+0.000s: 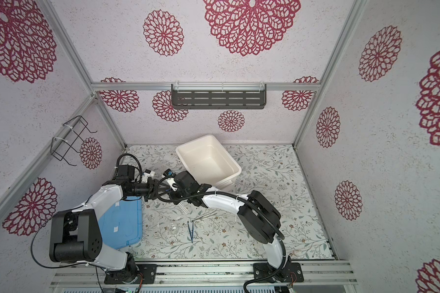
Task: Organize the chemistry lab equipment
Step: 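Grasp the test tube with the left gripper while the right gripper holds it, then raise the tube with the left gripper while the right gripper opens and withdraws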
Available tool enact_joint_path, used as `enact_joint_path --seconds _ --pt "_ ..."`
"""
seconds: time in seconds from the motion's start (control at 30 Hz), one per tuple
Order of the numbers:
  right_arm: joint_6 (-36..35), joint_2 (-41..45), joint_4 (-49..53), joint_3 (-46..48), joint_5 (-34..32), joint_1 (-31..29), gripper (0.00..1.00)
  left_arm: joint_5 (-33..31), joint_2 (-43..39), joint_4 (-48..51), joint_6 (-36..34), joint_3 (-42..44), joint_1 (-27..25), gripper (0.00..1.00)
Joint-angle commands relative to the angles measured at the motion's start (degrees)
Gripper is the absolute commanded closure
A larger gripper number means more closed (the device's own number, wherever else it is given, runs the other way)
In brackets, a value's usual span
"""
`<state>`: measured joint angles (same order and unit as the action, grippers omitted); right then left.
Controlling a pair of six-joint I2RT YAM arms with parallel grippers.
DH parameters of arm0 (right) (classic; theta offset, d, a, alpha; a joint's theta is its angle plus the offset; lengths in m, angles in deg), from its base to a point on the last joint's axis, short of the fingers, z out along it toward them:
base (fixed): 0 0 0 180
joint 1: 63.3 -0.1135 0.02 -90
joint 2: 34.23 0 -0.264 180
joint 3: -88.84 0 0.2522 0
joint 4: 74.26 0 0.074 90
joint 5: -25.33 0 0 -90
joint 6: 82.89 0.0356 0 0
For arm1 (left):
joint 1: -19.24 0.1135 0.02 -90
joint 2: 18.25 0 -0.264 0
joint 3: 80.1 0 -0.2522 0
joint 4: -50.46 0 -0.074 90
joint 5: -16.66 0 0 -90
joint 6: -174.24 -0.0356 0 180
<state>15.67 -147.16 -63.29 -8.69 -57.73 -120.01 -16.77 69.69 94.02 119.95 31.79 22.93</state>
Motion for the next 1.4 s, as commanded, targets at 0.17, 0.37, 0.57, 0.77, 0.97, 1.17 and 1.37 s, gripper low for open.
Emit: enact_joint_path --seconds 0.17,0.37,0.57,0.77,0.97,1.17,1.37 --pt "-0.4 3.7 -2.1 0.6 0.9 -0.2 0.8 2.0 0.6 1.7 -3.8 -2.0 -1.0 0.78" --pt "-0.4 3.9 -2.0 1.1 0.7 -0.3 0.8 2.0 -0.2 1.6 -4.2 -2.1 -1.3 0.85" --pt "1.0 4.5 0.4 0.1 -1.7 -0.2 0.63 -1.2 -2.9 0.8 -2.9 -2.2 -1.3 0.88" --pt "2.6 7.3 5.7 -3.9 -4.4 -0.1 0.53 -8.6 -6.3 5.2 -5.5 -6.8 -1.2 0.88" --pt "4.0 11.0 12.5 -8.8 -6.4 0.0 0.5 -16.9 -6.6 13.5 -11.9 -15.9 -1.1 0.88" --pt "4.4 18.3 14.9 -6.1 -14.5 0.4 0.46 -29.9 -6.3 14.8 -15.1 -24.1 -1.4 0.87" --pt "5.7 28.0 13.6 4.7 -22.5 2.2 0.42 -39.8 -3.5 10.8 -15.8 -30.7 -2.1 0.86"
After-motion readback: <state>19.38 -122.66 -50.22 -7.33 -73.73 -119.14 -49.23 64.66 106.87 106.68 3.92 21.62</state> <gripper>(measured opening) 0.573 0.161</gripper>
